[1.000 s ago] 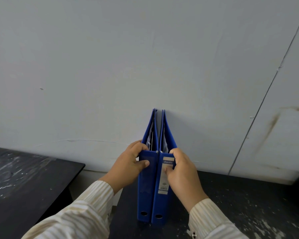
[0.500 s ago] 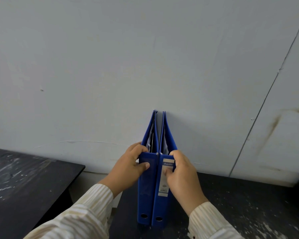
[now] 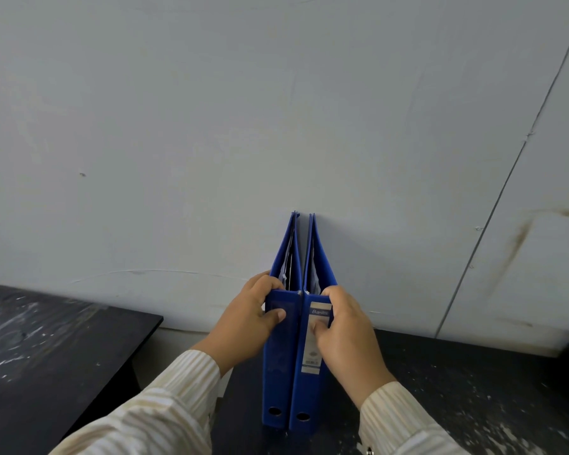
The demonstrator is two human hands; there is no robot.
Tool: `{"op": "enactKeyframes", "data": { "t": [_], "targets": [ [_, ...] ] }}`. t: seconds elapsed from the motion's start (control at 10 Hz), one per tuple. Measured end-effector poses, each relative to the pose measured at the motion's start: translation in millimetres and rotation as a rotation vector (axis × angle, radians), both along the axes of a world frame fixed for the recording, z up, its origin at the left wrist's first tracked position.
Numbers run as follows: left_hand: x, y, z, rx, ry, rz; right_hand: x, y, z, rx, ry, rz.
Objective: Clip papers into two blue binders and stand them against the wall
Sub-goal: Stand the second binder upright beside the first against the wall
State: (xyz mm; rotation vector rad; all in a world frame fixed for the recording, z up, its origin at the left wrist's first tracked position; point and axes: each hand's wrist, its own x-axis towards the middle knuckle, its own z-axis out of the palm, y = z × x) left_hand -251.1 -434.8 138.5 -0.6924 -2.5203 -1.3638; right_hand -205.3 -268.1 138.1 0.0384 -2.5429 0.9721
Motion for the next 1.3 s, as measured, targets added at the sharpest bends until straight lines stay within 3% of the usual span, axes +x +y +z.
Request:
{"op": "enactKeyframes", "data": {
  "t": [1.0, 1.3],
  "targets": [
    [2.4, 1.4, -5.7, 0.079, -0.081, 0.040, 5.8, -0.6, 1.2, -0.038, 0.025, 0.009],
    [18.6, 4.1, 4.4, -0.003, 0.120, 0.147, 20.4, 7.0, 6.5, -0.040, 0.097, -0.023]
  ]
}}
